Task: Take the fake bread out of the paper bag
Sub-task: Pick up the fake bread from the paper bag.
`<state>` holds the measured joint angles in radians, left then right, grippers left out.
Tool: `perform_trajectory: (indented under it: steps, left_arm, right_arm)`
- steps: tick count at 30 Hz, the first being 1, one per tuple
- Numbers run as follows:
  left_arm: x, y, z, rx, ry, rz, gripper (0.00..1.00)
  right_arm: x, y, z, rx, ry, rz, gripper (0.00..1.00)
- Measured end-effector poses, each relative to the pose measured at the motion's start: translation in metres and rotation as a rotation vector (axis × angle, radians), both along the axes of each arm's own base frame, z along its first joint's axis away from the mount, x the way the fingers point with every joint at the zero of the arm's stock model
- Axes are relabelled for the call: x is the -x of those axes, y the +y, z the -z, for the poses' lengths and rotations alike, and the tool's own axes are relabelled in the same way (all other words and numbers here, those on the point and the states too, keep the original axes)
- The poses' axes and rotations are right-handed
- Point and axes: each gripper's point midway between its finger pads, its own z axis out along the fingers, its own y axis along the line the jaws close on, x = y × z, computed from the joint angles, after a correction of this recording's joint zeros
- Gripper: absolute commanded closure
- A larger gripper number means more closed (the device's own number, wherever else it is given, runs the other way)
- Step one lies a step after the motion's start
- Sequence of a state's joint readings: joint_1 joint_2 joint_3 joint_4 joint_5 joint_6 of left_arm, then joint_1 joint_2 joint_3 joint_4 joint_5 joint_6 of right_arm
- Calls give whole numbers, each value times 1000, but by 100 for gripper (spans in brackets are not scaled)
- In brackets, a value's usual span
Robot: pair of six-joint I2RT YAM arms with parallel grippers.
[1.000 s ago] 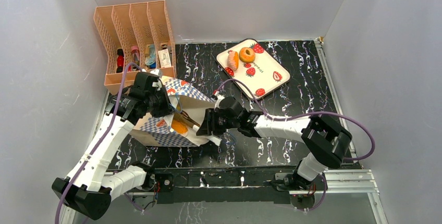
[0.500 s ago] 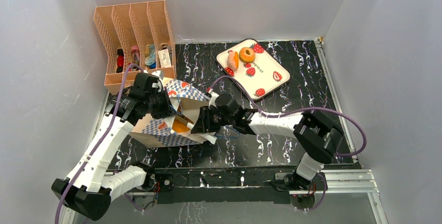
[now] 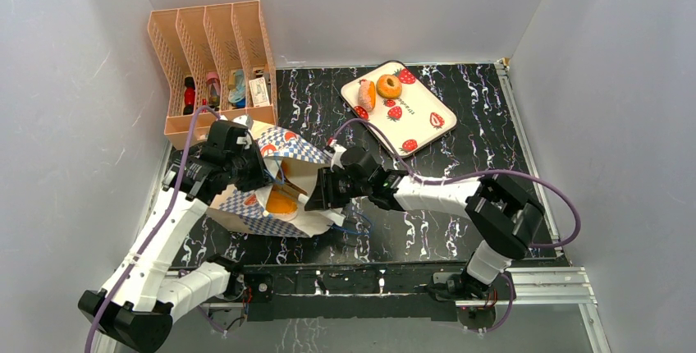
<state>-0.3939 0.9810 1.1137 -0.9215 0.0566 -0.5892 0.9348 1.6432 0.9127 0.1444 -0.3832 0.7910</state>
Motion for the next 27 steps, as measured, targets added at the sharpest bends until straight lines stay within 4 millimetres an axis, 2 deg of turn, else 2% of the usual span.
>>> perform_trajectory:
  steps: [7, 15, 19, 27]
  left_arm:
    - [-1, 4, 1, -15, -2, -27, 100]
    - [-2, 10, 3, -39, -1, -54, 100]
    - [-2, 14, 4, -54, 2, -77, 100]
    - [-5, 17, 4, -59, -3, -118, 100]
  right_arm:
    - [1, -5, -16, -17, -26, 10, 100]
    - [4, -13, -17, 3, -25, 21, 100]
    - [6, -21, -18, 19, -28, 34, 100]
    - [15, -42, -33, 23, -56, 57, 100]
